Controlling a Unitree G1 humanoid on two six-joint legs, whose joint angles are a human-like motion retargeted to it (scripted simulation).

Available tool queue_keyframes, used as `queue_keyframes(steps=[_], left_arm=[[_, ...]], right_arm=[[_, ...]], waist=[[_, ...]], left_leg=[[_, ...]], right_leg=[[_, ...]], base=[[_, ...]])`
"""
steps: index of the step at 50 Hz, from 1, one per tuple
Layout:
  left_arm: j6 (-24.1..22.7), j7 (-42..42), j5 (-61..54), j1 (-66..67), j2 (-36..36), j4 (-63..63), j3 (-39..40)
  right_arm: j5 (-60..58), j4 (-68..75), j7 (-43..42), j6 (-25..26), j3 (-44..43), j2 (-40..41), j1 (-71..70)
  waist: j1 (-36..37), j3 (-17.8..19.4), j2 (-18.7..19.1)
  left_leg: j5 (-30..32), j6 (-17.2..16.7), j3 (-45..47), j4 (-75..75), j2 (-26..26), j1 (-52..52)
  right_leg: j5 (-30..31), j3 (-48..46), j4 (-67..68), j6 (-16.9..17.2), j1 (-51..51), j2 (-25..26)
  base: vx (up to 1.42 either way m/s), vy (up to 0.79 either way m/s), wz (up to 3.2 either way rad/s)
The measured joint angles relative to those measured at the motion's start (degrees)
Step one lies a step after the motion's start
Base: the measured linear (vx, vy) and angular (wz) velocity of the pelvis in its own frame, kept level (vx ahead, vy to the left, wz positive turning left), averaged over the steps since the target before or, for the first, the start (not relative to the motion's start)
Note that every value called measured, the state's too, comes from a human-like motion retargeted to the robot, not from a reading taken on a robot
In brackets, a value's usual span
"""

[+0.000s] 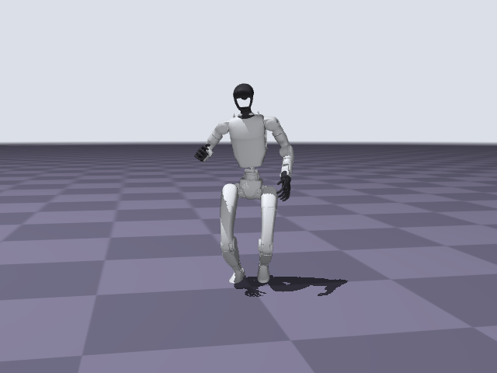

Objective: Run

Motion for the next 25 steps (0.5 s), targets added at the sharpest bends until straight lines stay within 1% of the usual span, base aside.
queue_keyframes(steps=[2,3,5,7,8,10,12,13,14,15,17,20,22,23,25], left_arm=[[-1.1,2.6,-2.0,-3.2,0.2,-6.5,-0.8],[-1.7,4.1,-3.1,-5.7,0.4,-10.2,-1.2],[-2.9,6.2,-4.3,-12.2,1.8,-18.3,-1.5],[-3.9,7.6,-3.2,-21.2,4.2,-25.6,-1.6],[-4.0,8.4,-2.2,-25.7,5.3,-28.6,-1.8],[-3.6,9.0,-1.2,-31.3,5.9,-31.9,-3.0],[-3.6,7.6,-1.7,-28.9,4.5,-31.1,-4.8],[-3.4,6.5,-2.1,-25.6,3.6,-29.3,-5.8],[-2.8,5.1,-2.5,-21.6,2.7,-26.6,-6.6],[-2.1,3.6,-2.9,-17.2,1.9,-23.4,-7.4],[-0.2,0.8,-3.3,-8.3,1.1,-15.7,-7.3],[1.8,-2.6,-3.1,2.6,1.7,-6.2,-4.8],[1.6,-4.5,-3.4,7.9,2.1,-2.8,-1.2],[1.4,-5.0,-4.0,10.4,2.2,-2.3,0.2],[0.7,-4.9,-5.7,14.5,2.3,-3.4,1.8]], right_arm=[[0.0,2.9,2.9,0.3,2.2,0.2,5.7],[-0.2,5.1,4.7,0.6,3.2,0.4,8.7],[-0.9,10.5,8.6,1.5,4.6,0.5,14.0],[-1.5,15.5,11.9,2.7,4.6,1.1,18.8],[-1.7,17.6,12.9,3.1,4.2,1.6,20.9],[-1.1,20.4,13.7,3.6,3.6,3.1,23.2],[0.0,20.2,13.2,3.7,3.5,4.8,22.3],[0.4,19.3,12.6,3.6,3.6,5.8,20.8],[1.0,17.9,11.5,3.3,3.9,6.6,18.5],[1.7,16.1,10.3,2.9,4.3,7.3,15.8],[2.4,10.4,6.4,1.6,4.3,7.6,8.3],[1.1,2.1,1.1,-0.2,2.1,5.1,-4.9],[1.3,-0.5,-1.1,0.0,2.3,3.5,-13.2],[2.3,-1.2,-1.5,-0.2,2.9,3.4,-15.2],[4.8,-1.1,-1.2,-0.8,5.2,4.3,-14.8]], waist=[[-2.1,-0.8,-0.6],[-3.7,-1.1,-1.0],[-7.9,-1.4,-2.1],[-11.7,-1.0,-2.7],[-13.2,-0.7,-2.8],[-14.8,-1.0,-2.6],[-14.2,-2.4,-2.4],[-13.3,-3.1,-2.5],[-11.9,-3.5,-2.7],[-10.2,-3.8,-3.1],[-6.0,-3.5,-3.5],[-0.5,-1.6,-3.9],[2.6,0.0,-3.2],[3.5,0.3,-3.4],[4.6,-0.4,-4.2]], left_leg=[[1.2,-1.1,1.2,-9.4,-3.3,3.4],[1.9,-1.5,1.6,-14.0,-5.3,5.1],[0.4,-0.5,1.7,-21.5,-9.3,8.0],[-2.8,0.1,0.9,-25.0,-11.7,9.4],[-4.1,0.3,0.3,-26.1,-12.5,9.7],[-3.2,0.1,-0.8,-28.9,-13.6,10.0],[3.2,-2.2,-2.6,-30.5,-14.6,9.2],[8.1,-4.0,-3.4,-29.7,-15.0,8.3],[11.3,-5.0,-3.7,-26.6,-14.7,6.8],[13.7,-5.4,-3.6,-22.2,-14.0,5.0],[13.6,-4.6,-3.3,-9.1,-10.7,1.4],[11.1,-1.0,-3.0,9.3,-4.5,-4.1],[10.1,0.8,-3.7,13.3,-0.7,-7.0],[10.5,0.9,-3.4,12.3,-0.1,-7.6],[11.7,0.2,-2.1,6.4,-0.2,-7.5]], right_leg=[[6.7,0.2,2.2,1.1,-2.4,-2.3],[10.2,0.3,5.2,2.5,-4.5,-4.0],[14.1,0.5,13.5,4.8,-9.3,-8.4],[15.1,1.1,22.0,7.2,-14.1,-12.1],[15.0,1.5,25.1,8.0,-16.3,-13.2],[16.0,1.6,27.3,8.8,-19.0,-14.6],[17.9,0.7,23.4,8.4,-17.8,-13.9],[19.1,0.2,20.2,7.9,-16.1,-13.0],[19.3,-0.3,17.2,7.8,-13.8,-11.9],[19.1,-0.9,14.2,7.7,-11.2,-10.8],[12.6,-1.3,10.0,6.9,-6.2,-7.7],[-2.9,-0.9,7.0,4.6,-2.4,-3.8],[-4.9,-1.1,4.0,3.1,-1.2,-0.7],[-3.8,-0.7,2.1,3.2,-0.3,0.0],[0.7,0.3,-1.8,3.4,1.3,0.4]], base=[[0.0,0.0,0.0],[-0.04,0.05,0.21],[-0.04,0.05,0.4],[-0.03,0.05,0.55],[-0.02,0.04,0.53],[0.01,0.02,0.35],[0.02,-0.03,-0.01],[0.03,-0.07,-0.2],[0.02,-0.07,-0.42],[0.01,-0.06,-0.79],[0.01,-0.06,-1.1],[0.02,-0.07,-1.14],[0.04,-0.06,-1.13],[0.08,-0.02,-0.84],[0.1,0.02,-0.61]])
